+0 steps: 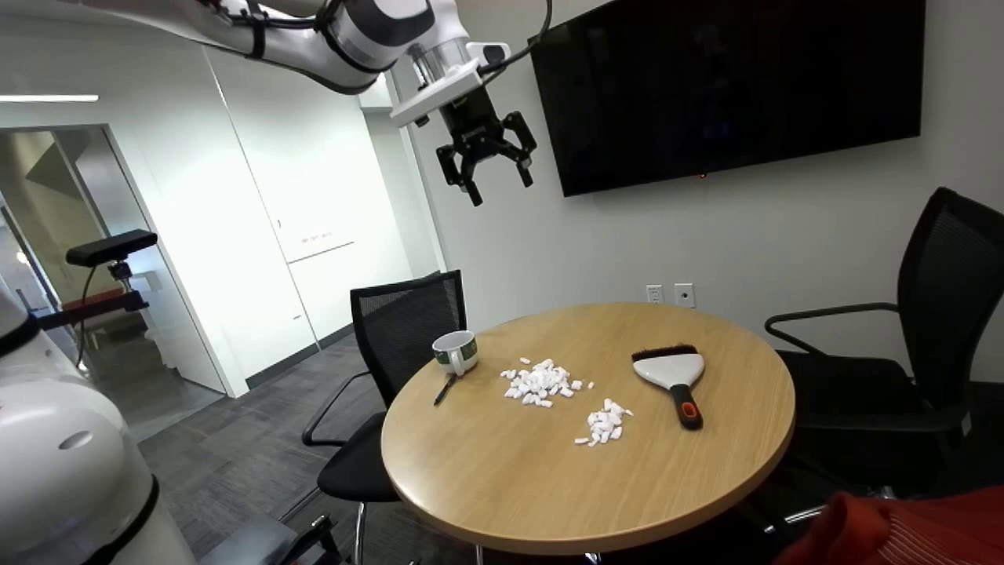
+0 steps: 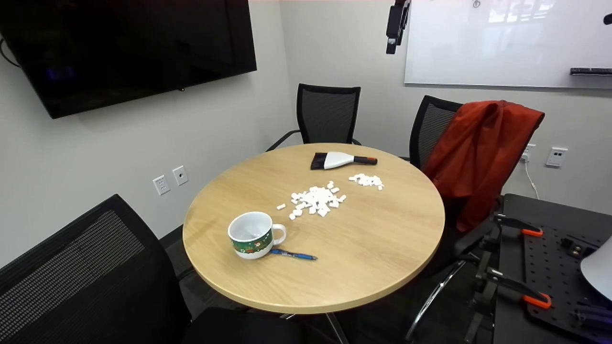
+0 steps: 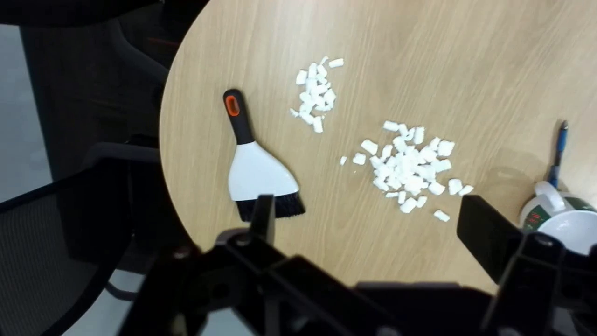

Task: Use the brush to sweep the white objects to the right side of the table

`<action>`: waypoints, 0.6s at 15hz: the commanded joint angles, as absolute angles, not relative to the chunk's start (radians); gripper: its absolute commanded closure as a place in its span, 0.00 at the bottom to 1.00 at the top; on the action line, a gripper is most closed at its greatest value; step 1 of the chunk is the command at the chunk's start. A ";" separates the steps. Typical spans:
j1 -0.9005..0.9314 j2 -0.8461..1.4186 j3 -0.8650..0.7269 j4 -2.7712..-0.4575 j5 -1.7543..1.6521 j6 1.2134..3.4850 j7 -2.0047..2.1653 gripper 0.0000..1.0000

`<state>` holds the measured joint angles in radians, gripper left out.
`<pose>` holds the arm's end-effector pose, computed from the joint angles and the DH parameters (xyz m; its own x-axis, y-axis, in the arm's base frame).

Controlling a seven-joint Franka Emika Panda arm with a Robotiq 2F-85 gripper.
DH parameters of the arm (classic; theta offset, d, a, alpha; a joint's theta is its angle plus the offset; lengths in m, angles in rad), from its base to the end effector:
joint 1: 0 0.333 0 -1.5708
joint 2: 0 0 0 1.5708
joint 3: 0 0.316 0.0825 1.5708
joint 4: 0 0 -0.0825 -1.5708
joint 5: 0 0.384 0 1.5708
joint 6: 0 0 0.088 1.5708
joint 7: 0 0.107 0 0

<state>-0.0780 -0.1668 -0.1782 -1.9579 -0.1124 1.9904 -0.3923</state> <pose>0.5093 -0.1464 0.5661 0.9724 0.1795 0.1488 0.1576 -0.9763 0.1482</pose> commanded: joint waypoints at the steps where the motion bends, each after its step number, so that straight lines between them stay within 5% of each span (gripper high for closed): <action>1: -0.120 -0.078 -0.205 -1.983 -0.135 2.168 -0.429 0.00; 9: -0.252 0.224 -0.216 -1.907 0.032 2.332 -0.834 0.00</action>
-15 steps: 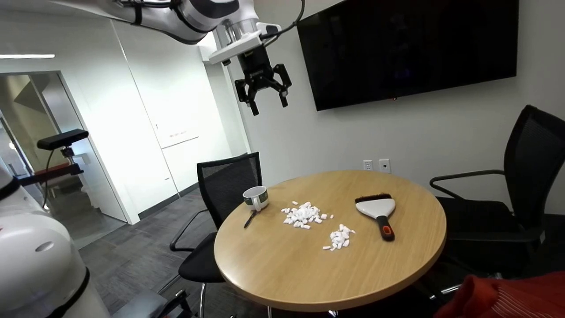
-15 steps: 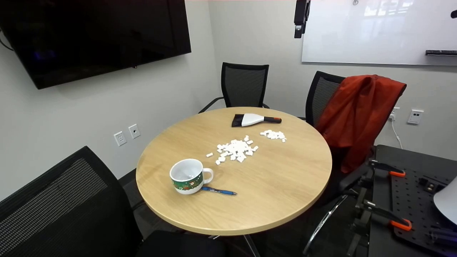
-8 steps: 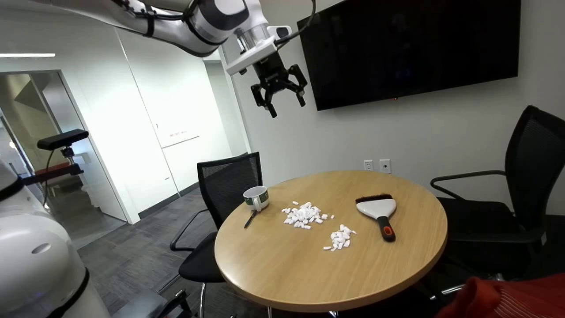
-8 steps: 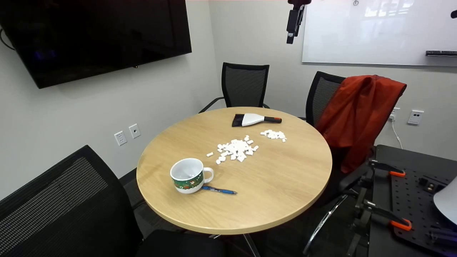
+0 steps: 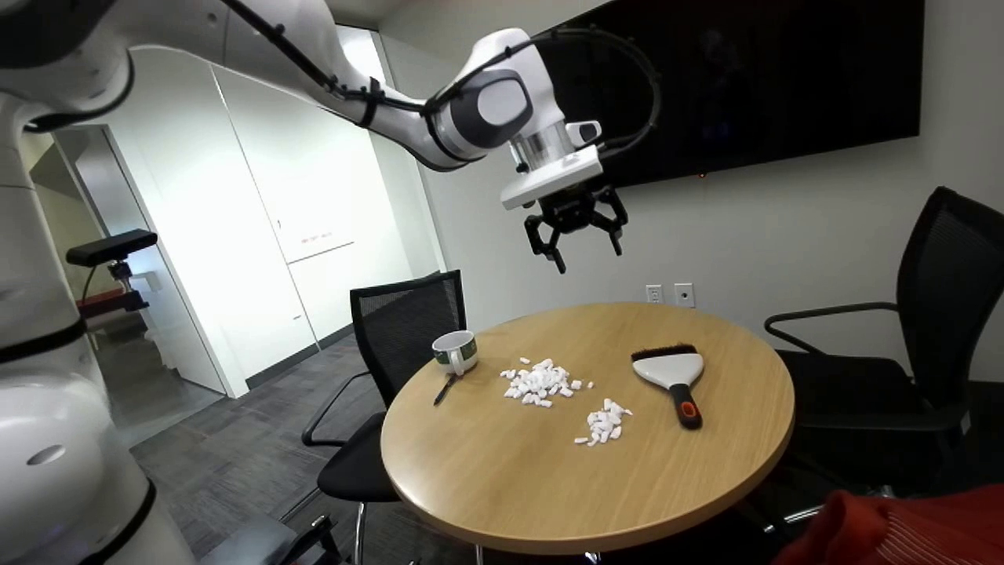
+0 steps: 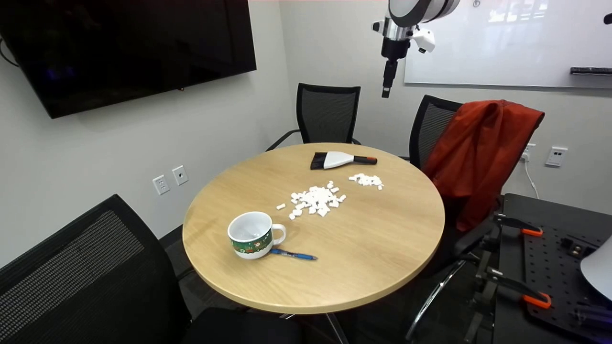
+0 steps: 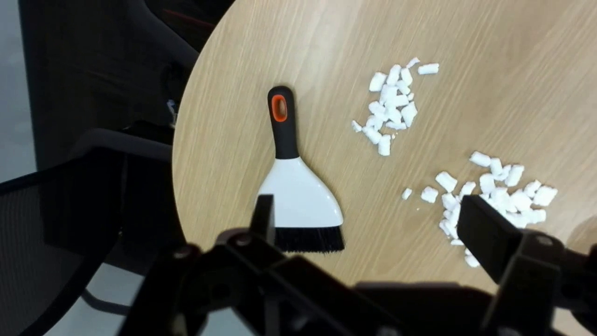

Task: Use the brush to sweep the white objects to the right side of the table

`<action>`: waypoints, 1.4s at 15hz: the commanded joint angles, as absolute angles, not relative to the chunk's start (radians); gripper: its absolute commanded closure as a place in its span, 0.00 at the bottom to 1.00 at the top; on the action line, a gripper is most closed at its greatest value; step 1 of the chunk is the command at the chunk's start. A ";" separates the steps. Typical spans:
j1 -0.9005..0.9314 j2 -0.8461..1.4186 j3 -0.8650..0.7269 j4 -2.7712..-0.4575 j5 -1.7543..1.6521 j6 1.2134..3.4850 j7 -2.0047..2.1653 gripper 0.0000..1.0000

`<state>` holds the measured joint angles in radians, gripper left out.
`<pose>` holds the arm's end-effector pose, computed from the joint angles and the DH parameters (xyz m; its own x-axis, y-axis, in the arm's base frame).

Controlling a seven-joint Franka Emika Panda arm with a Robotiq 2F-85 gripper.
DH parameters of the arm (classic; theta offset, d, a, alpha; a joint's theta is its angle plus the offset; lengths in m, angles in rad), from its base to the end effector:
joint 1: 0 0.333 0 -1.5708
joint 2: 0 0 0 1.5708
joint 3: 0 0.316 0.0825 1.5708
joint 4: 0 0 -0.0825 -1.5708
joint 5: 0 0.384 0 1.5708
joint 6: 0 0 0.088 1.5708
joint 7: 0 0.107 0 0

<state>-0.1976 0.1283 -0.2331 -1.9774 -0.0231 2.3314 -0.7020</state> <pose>0.5504 -0.2490 0.4285 0.9447 0.2962 0.1409 0.2690 -0.9454 0.1840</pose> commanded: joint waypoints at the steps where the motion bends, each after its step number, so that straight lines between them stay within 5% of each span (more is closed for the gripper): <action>1: -0.267 0.260 -0.215 -1.885 0.020 2.321 -0.860 0.00; 10: -0.282 0.264 -0.201 -1.908 0.002 2.325 -0.815 0.00; 21: -0.483 0.654 -0.044 -1.723 0.256 2.629 -0.976 0.00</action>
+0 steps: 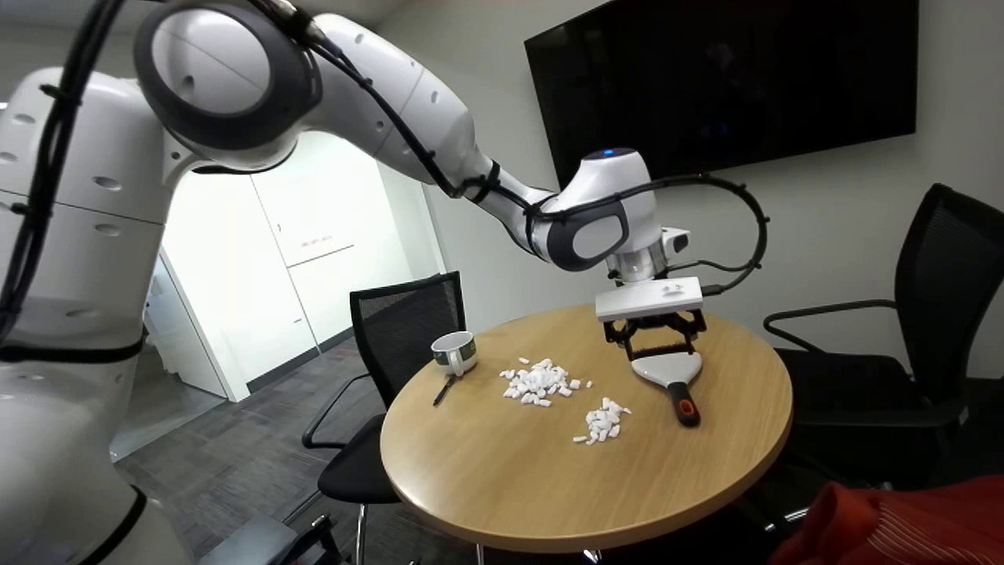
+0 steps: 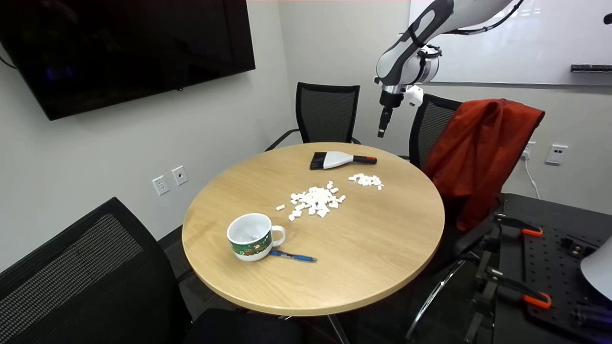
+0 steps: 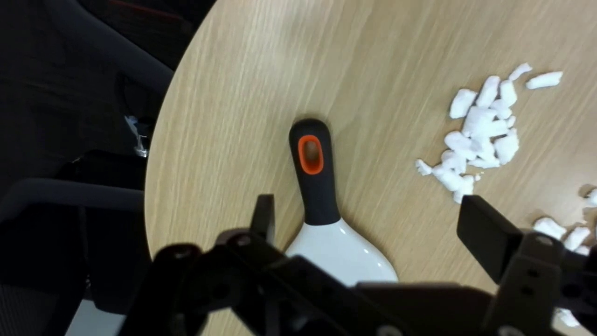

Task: Use the brush to sweep the white objects to the right side of the table

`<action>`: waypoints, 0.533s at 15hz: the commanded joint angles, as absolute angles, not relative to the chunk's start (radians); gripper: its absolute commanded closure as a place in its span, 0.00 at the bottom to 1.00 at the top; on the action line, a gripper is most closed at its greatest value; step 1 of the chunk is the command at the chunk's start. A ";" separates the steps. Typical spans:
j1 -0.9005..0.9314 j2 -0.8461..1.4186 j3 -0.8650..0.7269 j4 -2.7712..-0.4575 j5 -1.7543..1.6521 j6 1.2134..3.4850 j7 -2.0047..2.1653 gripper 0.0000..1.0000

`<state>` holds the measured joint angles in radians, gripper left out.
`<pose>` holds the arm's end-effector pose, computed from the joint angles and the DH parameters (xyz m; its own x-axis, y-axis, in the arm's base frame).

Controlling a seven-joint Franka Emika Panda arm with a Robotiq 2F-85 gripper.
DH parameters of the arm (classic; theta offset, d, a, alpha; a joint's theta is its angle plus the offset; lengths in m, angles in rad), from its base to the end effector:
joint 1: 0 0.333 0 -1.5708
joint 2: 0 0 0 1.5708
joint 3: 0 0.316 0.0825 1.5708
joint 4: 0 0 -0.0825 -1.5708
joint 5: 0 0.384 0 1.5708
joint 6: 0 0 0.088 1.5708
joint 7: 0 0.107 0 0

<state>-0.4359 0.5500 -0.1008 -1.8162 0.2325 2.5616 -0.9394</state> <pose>0.5772 -0.3406 0.2564 0.9490 0.2424 0.2014 0.2288 -0.9694 0.0887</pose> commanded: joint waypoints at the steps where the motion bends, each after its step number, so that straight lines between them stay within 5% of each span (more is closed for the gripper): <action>1: -0.490 0.690 -0.030 -1.694 0.242 2.650 -0.966 0.00; 8: -0.496 0.747 -0.014 -1.655 0.204 2.671 -0.898 0.00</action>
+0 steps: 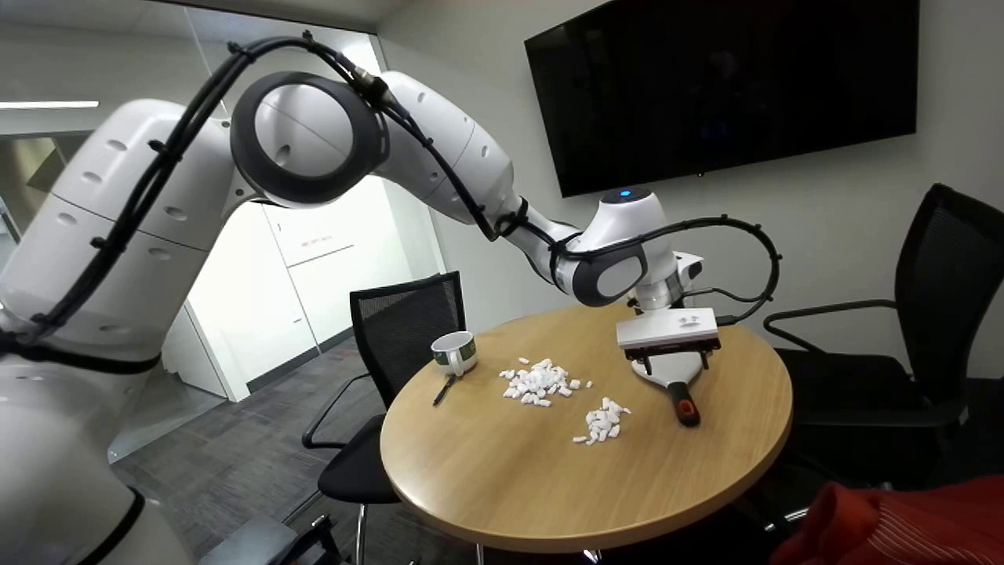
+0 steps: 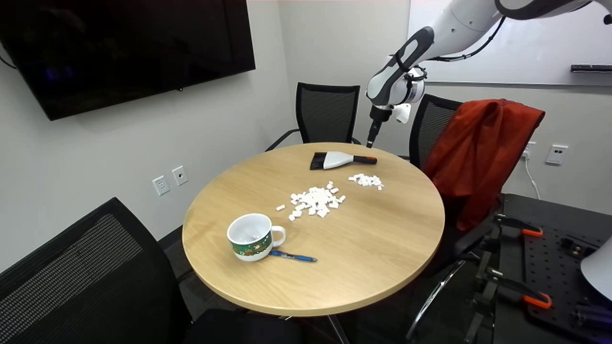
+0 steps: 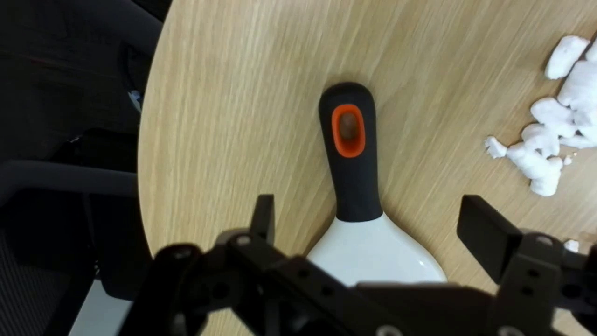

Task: Use the brush to sweep the white objects to the right side of the table

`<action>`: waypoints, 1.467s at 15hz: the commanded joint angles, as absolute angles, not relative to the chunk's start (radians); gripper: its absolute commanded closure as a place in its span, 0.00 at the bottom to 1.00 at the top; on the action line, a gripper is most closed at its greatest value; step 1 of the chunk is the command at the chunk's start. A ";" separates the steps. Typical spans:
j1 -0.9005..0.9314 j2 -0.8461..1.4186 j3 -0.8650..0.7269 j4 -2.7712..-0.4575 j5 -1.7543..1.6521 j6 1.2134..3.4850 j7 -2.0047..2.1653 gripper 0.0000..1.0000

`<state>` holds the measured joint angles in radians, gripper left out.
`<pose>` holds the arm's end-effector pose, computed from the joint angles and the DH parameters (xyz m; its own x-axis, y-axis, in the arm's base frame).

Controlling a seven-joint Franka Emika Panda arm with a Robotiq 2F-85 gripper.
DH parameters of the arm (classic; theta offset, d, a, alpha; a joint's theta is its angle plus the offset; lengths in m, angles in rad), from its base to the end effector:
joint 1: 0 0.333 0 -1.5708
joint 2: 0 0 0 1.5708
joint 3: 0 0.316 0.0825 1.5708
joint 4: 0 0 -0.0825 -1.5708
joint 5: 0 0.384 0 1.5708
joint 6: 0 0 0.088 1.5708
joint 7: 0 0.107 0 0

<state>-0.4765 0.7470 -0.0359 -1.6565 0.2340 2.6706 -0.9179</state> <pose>0.6148 -0.3497 0.2002 0.9382 0.2300 0.2587 0.2049 -0.9713 0.1205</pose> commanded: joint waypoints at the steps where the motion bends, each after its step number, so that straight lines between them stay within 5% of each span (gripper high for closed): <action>1: -0.497 0.747 -0.014 -1.652 0.204 2.671 -0.898 0.00; 22: -0.581 0.886 0.080 -1.593 0.086 2.779 -1.051 0.00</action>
<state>-0.5261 0.8480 0.0159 -1.6260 0.0656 2.7145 -0.9991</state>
